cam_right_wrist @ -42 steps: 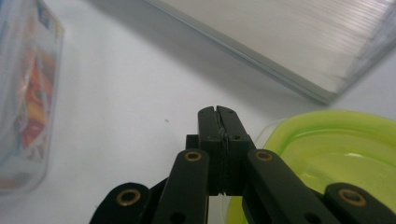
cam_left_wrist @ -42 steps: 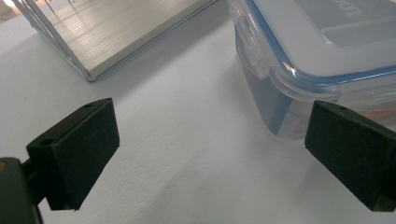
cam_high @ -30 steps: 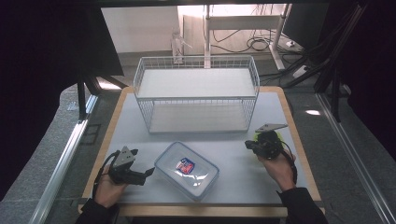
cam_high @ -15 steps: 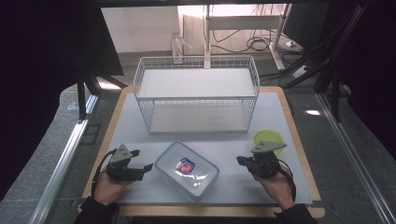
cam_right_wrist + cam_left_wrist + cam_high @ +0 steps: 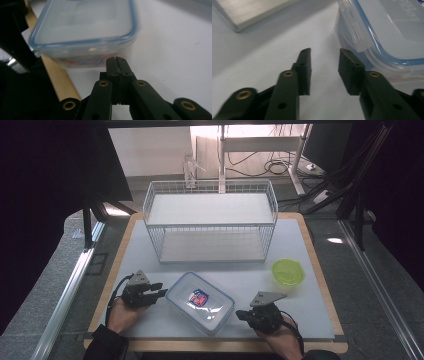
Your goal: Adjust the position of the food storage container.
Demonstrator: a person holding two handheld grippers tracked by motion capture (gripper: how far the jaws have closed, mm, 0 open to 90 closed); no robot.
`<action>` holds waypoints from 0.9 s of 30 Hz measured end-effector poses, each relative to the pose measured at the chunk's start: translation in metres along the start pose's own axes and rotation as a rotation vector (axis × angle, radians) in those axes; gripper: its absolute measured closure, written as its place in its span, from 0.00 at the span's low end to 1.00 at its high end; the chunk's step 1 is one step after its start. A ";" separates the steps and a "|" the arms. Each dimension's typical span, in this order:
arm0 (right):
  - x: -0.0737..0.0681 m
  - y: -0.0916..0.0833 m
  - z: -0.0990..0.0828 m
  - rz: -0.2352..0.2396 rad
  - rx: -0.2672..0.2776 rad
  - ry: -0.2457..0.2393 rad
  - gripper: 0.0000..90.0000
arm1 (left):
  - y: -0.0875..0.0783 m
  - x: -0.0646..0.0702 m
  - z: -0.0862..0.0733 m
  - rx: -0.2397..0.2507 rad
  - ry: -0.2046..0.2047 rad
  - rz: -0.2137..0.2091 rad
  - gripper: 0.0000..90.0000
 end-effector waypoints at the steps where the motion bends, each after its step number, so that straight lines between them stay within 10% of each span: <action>1: -0.003 0.002 0.000 0.013 -0.010 -0.004 1.00 | 0.001 0.002 0.000 -0.011 0.005 -0.004 0.78; 12: -0.003 0.011 0.005 0.004 -0.022 0.010 1.00 | 0.007 0.021 0.002 -0.077 0.033 0.006 1.00; 27: 0.043 0.007 0.001 -0.124 -0.028 0.089 1.00 | 0.016 0.051 0.002 -0.107 0.038 -0.048 1.00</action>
Point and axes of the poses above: each handheld gripper's, and its own axes: y roughly forward along the jaws, z roughly out of its top, x roughly to its right, the point moved 2 cm from there along y, roughly forward along the jaws, and after that the axes turned 10 degrees about -y, right-handed, at the moved point
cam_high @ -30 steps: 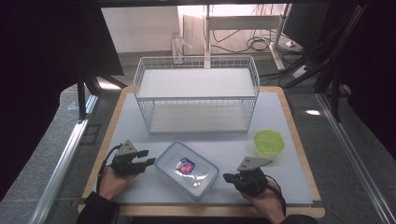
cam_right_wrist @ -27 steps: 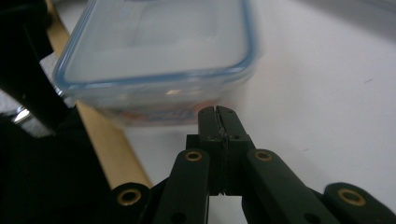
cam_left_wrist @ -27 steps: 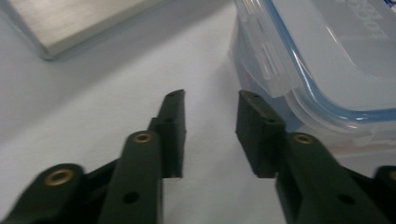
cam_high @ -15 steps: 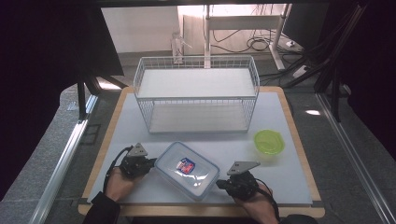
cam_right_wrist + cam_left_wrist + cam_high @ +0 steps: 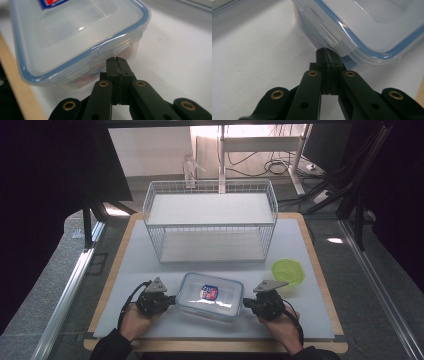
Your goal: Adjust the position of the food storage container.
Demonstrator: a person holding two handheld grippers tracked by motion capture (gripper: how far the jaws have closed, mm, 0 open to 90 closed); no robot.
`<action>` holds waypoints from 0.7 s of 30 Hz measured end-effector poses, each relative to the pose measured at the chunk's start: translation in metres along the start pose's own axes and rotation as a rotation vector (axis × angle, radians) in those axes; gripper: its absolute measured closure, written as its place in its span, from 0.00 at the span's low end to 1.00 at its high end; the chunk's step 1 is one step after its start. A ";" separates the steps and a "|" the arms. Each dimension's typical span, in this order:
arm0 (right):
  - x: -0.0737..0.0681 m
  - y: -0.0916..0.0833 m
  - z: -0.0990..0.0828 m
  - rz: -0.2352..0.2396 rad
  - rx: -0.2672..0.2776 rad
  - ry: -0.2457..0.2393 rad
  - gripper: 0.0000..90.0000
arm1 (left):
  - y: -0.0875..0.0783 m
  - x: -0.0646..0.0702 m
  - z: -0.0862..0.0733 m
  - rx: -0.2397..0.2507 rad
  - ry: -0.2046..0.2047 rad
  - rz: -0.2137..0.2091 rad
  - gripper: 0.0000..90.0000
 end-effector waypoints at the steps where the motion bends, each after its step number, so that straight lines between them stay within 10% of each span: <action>1: 0.006 0.002 0.001 -0.014 -0.001 0.012 1.00 | 0.000 0.002 0.000 -0.002 0.002 -0.004 1.00; 21: 0.026 0.006 0.006 -0.070 -0.015 -0.050 0.93 | -0.007 0.012 -0.003 0.009 0.052 0.037 0.83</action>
Point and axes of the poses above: each handheld gripper's, and its own axes: y roughly forward along the jaws, z roughly out of its top, x roughly to its right, the point moved 2 cm from there along y, roughly forward along the jaws, and after that the axes turned 10 degrees about -y, right-handed, at the moved point
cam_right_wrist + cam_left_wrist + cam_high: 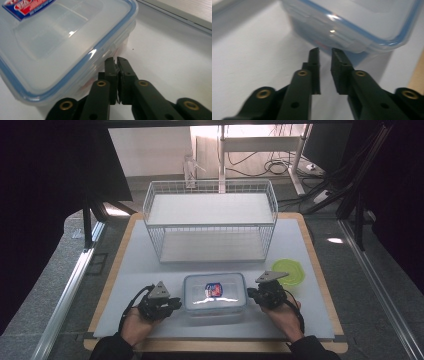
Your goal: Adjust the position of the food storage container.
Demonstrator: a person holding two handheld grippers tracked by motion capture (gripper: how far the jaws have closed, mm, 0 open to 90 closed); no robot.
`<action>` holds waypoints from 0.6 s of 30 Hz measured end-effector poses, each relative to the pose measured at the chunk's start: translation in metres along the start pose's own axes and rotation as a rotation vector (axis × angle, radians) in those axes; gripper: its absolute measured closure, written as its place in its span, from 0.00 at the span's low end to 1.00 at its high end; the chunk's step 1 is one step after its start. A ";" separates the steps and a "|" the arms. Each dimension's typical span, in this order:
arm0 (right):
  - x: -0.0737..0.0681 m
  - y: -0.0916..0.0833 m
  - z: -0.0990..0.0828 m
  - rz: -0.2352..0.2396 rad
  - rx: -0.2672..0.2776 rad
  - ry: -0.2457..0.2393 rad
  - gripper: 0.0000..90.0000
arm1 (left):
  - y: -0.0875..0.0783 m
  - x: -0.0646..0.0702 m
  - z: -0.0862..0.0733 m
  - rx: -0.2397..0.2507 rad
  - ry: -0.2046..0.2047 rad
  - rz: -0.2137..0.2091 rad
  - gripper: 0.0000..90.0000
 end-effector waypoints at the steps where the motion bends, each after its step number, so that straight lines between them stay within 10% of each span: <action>1: 0.000 0.000 0.000 0.000 0.000 0.000 0.93 | -0.002 -0.002 -0.001 0.006 -0.004 0.008 0.83; 18: -0.004 -0.029 -0.006 -0.043 0.064 -0.020 0.42 | -0.023 -0.016 -0.015 0.095 -0.038 0.076 0.30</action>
Point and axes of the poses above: each handheld gripper's, and its own axes: y roughly forward along the jaws, z roughly out of its top, x roughly to its right, the point moved 2 cm from there along y, roughly forward along the jaws, and after that the axes turned 10 degrees about -y, right-handed, at the moved point
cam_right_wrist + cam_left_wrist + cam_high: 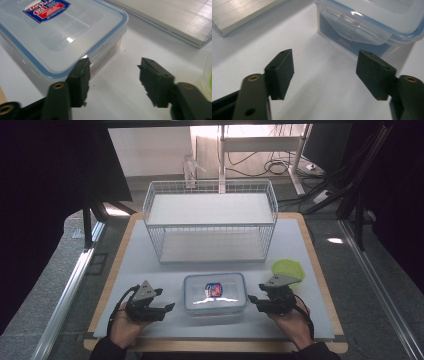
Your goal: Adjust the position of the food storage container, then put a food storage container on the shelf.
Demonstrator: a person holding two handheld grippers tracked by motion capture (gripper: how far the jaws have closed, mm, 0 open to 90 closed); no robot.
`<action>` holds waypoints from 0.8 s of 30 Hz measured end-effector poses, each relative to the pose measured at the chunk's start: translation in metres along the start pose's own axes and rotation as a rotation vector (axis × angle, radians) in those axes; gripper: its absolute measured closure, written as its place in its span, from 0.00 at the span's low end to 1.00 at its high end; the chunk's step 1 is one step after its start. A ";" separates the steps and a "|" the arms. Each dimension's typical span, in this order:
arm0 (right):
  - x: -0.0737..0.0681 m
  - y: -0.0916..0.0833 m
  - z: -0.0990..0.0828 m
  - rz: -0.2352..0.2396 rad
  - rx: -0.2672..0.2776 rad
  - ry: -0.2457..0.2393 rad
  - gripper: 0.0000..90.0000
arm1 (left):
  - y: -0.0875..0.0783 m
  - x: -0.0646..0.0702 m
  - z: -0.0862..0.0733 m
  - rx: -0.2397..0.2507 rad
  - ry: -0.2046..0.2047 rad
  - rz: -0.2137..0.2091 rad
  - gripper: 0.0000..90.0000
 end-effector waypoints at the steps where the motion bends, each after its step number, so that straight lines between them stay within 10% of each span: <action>1: 0.000 0.000 -0.001 -0.001 -0.003 0.001 0.40 | 0.000 -0.001 -0.001 -0.001 -0.007 0.001 0.29; 15: 0.008 -0.004 -0.001 0.010 0.043 0.050 0.21 | -0.002 -0.006 0.000 0.055 -0.028 -0.023 0.08; 24: 0.006 -0.001 0.005 0.032 0.050 0.063 0.08 | 0.000 -0.003 0.013 0.071 -0.065 -0.117 0.06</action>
Point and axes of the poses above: each handheld gripper's, and its own axes: y roughly forward along the jaws, z roughly out of its top, x roughly to its right, the point moved 2 cm from there along y, roughly forward along the jaws, and after that the axes turned 10 degrees about -y, right-handed, at the moved point
